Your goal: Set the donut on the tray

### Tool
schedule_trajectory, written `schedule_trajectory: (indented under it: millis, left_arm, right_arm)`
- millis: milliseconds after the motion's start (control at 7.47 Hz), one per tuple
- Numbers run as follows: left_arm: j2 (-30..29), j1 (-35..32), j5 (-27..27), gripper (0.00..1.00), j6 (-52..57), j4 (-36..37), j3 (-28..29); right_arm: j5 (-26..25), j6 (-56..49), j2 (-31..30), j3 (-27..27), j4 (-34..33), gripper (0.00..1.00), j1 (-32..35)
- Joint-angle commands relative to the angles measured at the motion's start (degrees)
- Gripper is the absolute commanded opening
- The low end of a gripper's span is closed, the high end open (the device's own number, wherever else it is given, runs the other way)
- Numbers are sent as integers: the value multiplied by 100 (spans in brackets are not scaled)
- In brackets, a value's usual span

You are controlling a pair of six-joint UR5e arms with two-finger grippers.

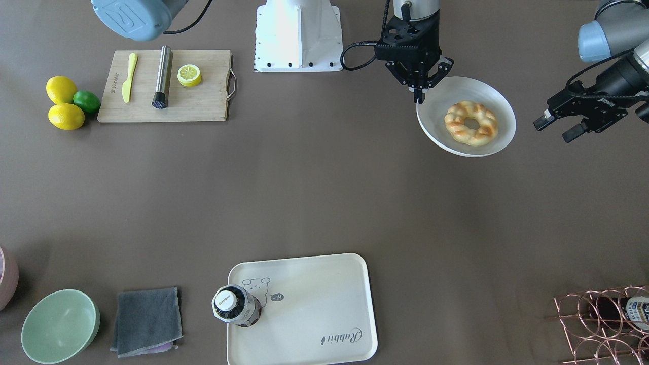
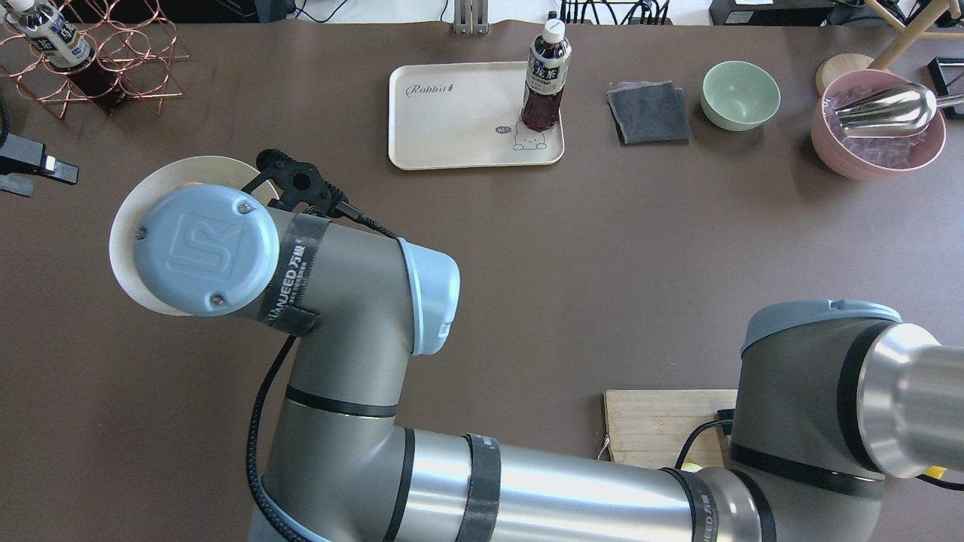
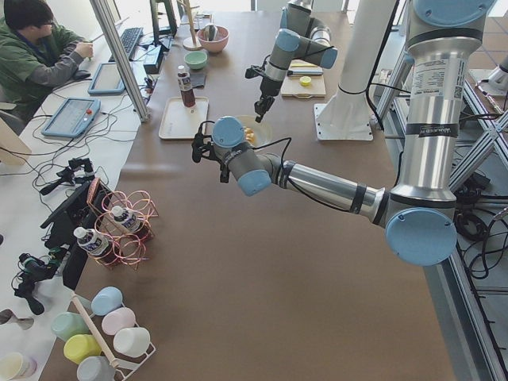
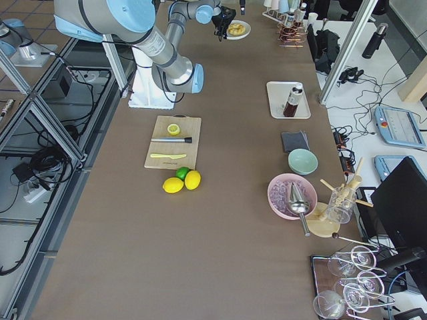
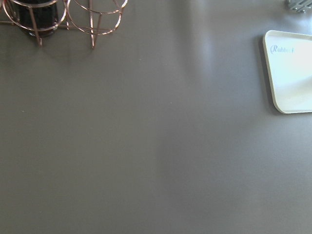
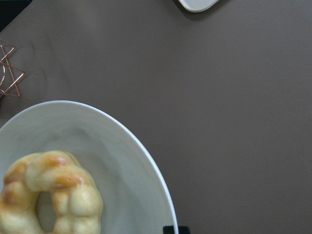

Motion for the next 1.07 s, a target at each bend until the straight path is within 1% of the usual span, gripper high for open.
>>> schedule_trajectory:
  millis: [0,134,401,535,669,937]
  left_arm:
    - [301,53,10,93,5,-307,-69]
    - [425,62,10,90,31,-395,-122]
    - [576,97,10,88,31,-598,-123]
    - [576,185,10,84,31,-598,-123]
    - [559,185,10,69,31,-607,-123]
    - [541,256,10,67,-4,-607,-140]
  right_arm:
    - [-56,52,463,-430,-492,0,-36]
    - [-65,52,472,-509,-501,0,-36]
    - [-153,52,524,-686,-475,0,-27]
    - [-153,61,611,-843,-457,0,-27]
    - [-153,131,856,-1175,-431,0,-27]
    - [-153,149,920,-1231,-422,0,-35]
